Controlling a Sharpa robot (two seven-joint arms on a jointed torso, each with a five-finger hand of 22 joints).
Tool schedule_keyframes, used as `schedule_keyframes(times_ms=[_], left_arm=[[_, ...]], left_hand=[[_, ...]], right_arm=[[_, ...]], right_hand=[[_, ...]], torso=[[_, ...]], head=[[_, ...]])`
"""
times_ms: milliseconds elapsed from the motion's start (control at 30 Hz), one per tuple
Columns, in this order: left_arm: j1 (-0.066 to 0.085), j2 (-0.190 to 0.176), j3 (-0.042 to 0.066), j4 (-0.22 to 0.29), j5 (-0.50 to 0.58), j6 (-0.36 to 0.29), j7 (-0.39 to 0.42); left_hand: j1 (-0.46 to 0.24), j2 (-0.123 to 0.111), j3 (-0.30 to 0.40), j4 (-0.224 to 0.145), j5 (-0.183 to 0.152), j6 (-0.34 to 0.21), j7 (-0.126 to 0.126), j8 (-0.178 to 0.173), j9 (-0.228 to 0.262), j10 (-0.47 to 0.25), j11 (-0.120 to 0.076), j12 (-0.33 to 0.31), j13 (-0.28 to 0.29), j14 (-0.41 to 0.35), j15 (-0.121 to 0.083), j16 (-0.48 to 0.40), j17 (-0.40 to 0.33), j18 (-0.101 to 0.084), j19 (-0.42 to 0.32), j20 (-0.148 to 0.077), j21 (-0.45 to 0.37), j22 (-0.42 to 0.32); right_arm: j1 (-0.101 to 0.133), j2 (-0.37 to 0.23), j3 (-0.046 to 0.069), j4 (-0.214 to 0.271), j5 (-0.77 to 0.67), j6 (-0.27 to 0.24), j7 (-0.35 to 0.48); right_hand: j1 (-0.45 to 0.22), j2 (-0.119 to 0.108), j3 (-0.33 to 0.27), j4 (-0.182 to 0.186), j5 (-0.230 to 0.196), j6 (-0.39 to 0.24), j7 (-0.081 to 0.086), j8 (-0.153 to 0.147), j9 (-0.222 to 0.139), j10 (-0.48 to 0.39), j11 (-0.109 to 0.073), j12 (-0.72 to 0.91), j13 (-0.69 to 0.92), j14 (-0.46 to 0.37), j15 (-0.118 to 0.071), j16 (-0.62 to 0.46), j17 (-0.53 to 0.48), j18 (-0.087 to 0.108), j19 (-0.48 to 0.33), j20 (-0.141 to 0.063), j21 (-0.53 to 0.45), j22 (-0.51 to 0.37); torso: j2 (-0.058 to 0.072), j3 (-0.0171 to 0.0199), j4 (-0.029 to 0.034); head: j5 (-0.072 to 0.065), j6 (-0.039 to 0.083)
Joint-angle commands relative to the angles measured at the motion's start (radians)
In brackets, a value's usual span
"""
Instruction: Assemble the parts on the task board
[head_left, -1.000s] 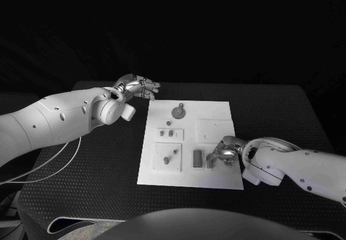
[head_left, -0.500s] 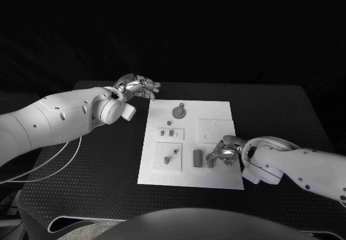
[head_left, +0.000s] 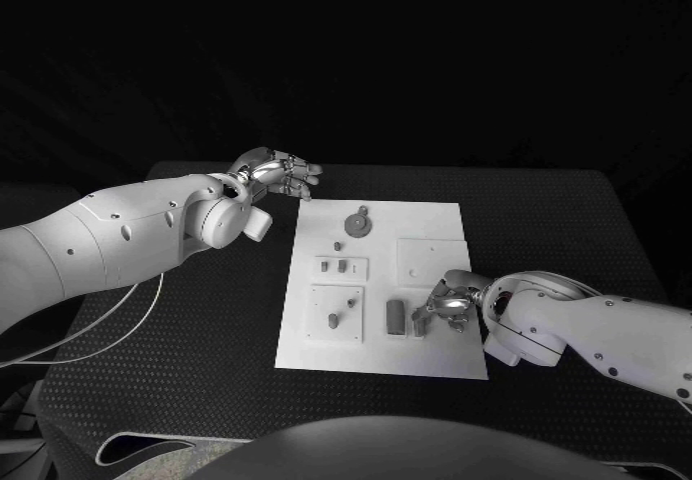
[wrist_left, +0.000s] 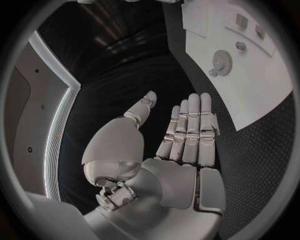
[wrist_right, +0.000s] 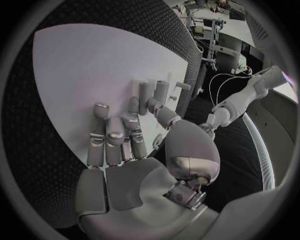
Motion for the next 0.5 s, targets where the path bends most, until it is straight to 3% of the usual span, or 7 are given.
schedule_keyframes(times_ms=[33, 300, 500], left_arm=[[0.001, 0.002, 0.001, 0.003, -0.002, 0.013, 0.007], [0.001, 0.001, 0.001, 0.003, -0.002, 0.013, 0.006], [0.001, 0.002, 0.001, 0.002, -0.002, 0.014, 0.007]], left_hand=[[-0.012, 0.001, 0.001, 0.007, -0.005, -0.010, 0.001, 0.007, -0.001, -0.006, 0.000, -0.002, -0.001, -0.002, 0.005, -0.005, 0.002, 0.013, -0.009, -0.001, 0.003, -0.001], [-0.012, 0.001, 0.001, 0.007, -0.005, -0.010, 0.001, 0.007, -0.001, -0.006, 0.000, -0.002, -0.001, -0.002, 0.005, -0.005, 0.002, 0.013, -0.009, -0.001, 0.003, -0.001], [-0.012, 0.001, 0.001, 0.007, -0.005, -0.010, 0.001, 0.007, -0.001, -0.006, 0.000, -0.002, -0.001, -0.002, 0.005, -0.005, 0.002, 0.013, -0.009, -0.001, 0.003, -0.001]], right_arm=[[-0.006, 0.007, -0.003, 0.001, -0.010, 0.022, 0.007], [-0.006, 0.008, -0.004, 0.001, -0.010, 0.032, 0.012], [-0.006, 0.010, -0.004, 0.002, -0.010, 0.037, 0.017]], right_hand=[[-0.007, -0.024, 0.001, 0.012, 0.000, -0.011, 0.015, -0.005, -0.029, -0.007, -0.001, -0.007, -0.001, -0.014, -0.004, -0.006, -0.001, 0.007, 0.001, 0.005, -0.007, 0.014], [-0.017, -0.048, 0.008, 0.039, -0.001, -0.017, 0.018, -0.006, -0.037, -0.013, 0.002, -0.010, -0.003, -0.019, -0.002, -0.009, -0.002, 0.007, -0.001, 0.006, -0.012, 0.014], [-0.020, -0.090, 0.018, 0.073, -0.001, -0.020, 0.020, -0.005, -0.043, -0.016, 0.003, -0.011, -0.005, -0.022, 0.000, -0.011, -0.003, 0.007, -0.001, 0.006, -0.016, 0.015]], torso=[[0.000, -0.0004, 0.0000], [0.000, -0.0006, 0.0005], [0.000, -0.0008, -0.0001]], head=[[0.000, 0.000], [0.000, 0.000], [0.001, 0.000]])
